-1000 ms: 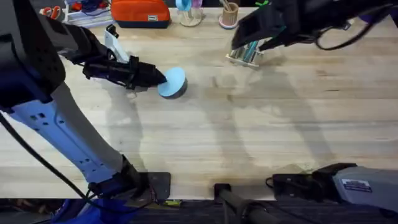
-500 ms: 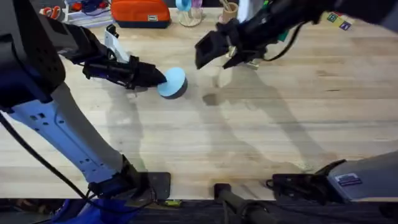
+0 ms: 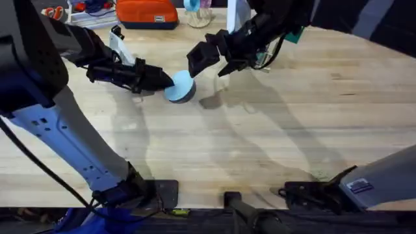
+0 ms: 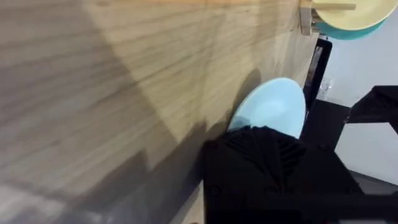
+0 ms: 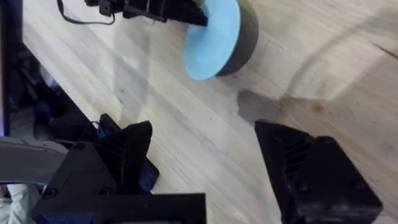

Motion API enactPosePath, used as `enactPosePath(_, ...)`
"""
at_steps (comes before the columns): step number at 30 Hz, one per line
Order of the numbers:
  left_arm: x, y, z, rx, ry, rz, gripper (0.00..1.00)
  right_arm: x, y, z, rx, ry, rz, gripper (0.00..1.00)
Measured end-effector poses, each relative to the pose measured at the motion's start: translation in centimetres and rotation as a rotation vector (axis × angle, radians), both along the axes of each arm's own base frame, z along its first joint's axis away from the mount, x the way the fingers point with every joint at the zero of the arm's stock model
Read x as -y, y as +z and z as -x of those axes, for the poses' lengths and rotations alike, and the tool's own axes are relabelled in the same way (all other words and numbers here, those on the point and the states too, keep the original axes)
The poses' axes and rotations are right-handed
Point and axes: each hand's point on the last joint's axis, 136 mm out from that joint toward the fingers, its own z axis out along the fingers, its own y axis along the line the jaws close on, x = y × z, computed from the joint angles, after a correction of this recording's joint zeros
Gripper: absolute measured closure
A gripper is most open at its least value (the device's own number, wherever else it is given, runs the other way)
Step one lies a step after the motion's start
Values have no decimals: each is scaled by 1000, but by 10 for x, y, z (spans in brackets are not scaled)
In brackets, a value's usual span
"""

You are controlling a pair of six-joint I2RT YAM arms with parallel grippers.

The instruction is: Pick up the plates from the table one by one and place each into a slot on the dish rack.

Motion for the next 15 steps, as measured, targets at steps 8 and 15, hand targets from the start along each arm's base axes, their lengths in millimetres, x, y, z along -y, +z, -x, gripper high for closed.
enactPosePath(8,0,0,0,-1,1,0,961,-1,0,-2,3,-5,-4,7)
enactPosePath(15,0,0,0,-1,0,0,960,-7,-15,-12,3,-6,-4,7)
